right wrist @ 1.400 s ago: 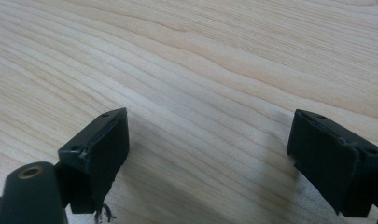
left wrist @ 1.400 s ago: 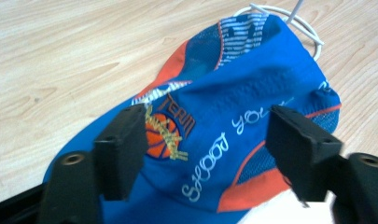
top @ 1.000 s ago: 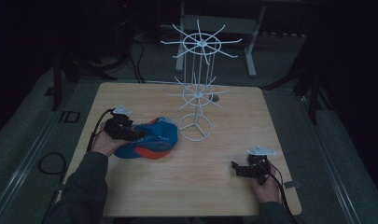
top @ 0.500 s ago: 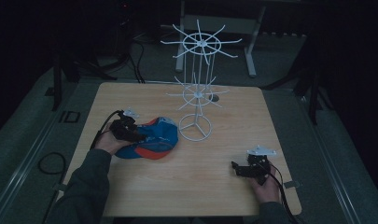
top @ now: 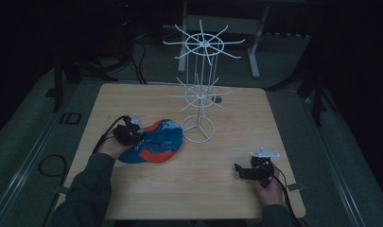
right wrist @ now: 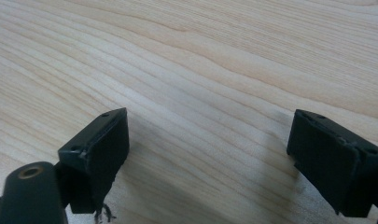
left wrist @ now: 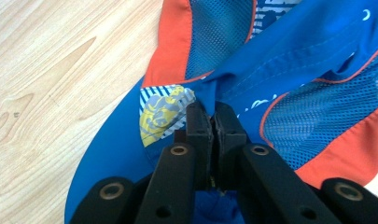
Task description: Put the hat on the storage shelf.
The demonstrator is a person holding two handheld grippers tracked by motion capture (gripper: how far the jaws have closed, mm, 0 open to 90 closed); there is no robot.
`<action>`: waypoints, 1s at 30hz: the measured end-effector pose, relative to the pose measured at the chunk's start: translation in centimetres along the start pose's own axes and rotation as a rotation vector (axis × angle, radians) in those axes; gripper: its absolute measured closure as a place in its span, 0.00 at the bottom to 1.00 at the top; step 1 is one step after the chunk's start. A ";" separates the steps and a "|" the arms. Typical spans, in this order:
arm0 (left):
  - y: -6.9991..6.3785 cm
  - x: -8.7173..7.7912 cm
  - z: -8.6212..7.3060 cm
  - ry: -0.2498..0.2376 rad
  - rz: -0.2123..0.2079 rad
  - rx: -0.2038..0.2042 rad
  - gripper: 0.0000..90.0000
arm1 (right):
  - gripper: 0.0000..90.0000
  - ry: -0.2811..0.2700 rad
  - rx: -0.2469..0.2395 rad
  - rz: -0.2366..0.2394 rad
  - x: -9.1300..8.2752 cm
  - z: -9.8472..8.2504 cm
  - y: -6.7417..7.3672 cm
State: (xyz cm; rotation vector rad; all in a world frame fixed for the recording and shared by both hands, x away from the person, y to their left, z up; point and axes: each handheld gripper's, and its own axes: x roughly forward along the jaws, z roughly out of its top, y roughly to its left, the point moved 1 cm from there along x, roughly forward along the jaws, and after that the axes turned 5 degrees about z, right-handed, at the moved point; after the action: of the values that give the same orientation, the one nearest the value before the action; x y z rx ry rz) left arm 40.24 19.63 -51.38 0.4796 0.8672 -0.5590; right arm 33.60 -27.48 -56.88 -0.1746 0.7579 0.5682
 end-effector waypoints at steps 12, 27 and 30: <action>1.3 -2.2 -1.1 -0.123 -0.100 -0.155 0.99 | 0.14 0.000 -0.001 0.001 0.0 0.0 0.0; 3.0 -5.4 -1.7 -0.279 -0.153 -0.292 0.99 | 0.14 0.000 -0.001 0.001 0.0 0.0 0.0; 3.3 -6.0 -1.8 -0.304 -0.152 -0.311 0.99 | 0.14 0.000 -0.001 0.001 0.0 0.0 0.0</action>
State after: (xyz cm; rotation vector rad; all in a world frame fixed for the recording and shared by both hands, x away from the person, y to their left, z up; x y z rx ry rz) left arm 38.18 24.78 -46.95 0.0425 0.6854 -0.6045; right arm 33.58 -27.48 -56.88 -0.1750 0.7582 0.5694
